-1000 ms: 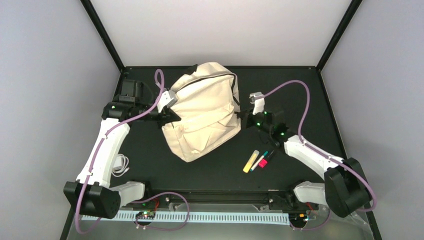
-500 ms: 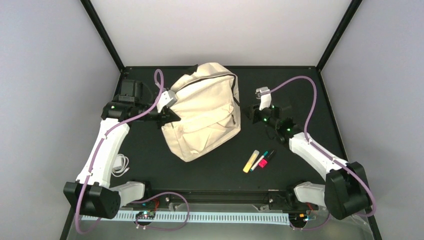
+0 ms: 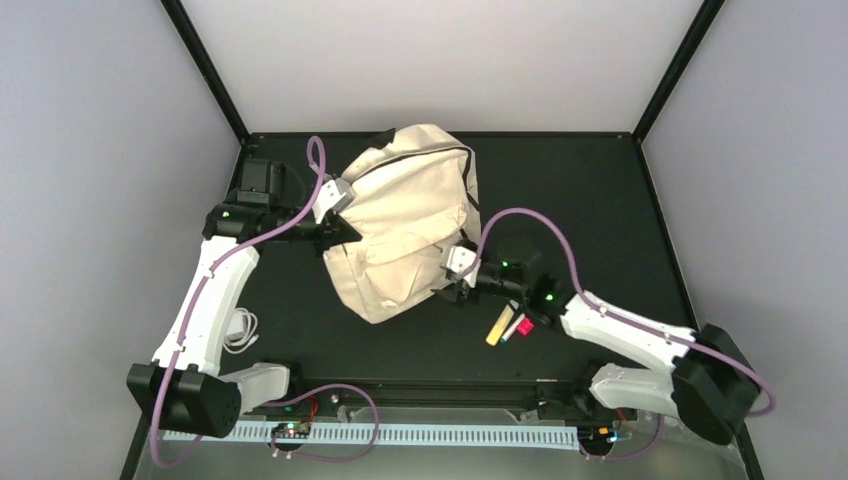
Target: Pack the student bag
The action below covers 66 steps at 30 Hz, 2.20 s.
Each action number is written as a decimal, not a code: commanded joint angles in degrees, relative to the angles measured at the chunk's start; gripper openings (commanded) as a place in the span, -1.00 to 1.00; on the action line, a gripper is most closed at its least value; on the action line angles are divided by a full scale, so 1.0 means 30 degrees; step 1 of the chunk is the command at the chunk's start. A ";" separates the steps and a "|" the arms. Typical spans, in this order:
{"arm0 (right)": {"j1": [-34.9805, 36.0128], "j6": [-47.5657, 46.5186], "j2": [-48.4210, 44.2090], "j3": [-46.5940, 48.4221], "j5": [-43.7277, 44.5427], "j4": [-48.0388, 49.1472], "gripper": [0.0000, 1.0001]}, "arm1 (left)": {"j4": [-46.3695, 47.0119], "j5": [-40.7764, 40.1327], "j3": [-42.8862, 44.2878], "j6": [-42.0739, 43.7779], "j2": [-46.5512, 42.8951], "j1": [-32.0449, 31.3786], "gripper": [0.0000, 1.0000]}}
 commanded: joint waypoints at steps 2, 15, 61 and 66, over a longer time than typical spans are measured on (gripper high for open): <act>0.0507 -0.5387 0.2947 0.1440 -0.0096 0.1745 0.68 | 0.0904 0.1288 0.1186 -0.0466 -0.0145 0.0097 -0.97; 0.0438 -0.6788 0.6422 0.5075 0.0110 0.3667 1.00 | -0.0055 0.1457 0.1303 0.0686 -0.0010 -0.0184 -0.97; 0.0604 -0.9773 0.3465 0.7459 -0.4692 -1.0176 0.59 | 0.0085 -0.3052 0.5391 0.5158 0.1712 -0.1807 -0.97; 0.0585 -0.7558 0.3865 0.8095 -0.3586 -0.7823 0.71 | -0.0055 -0.2847 0.4956 0.5583 0.1653 -0.2386 -0.97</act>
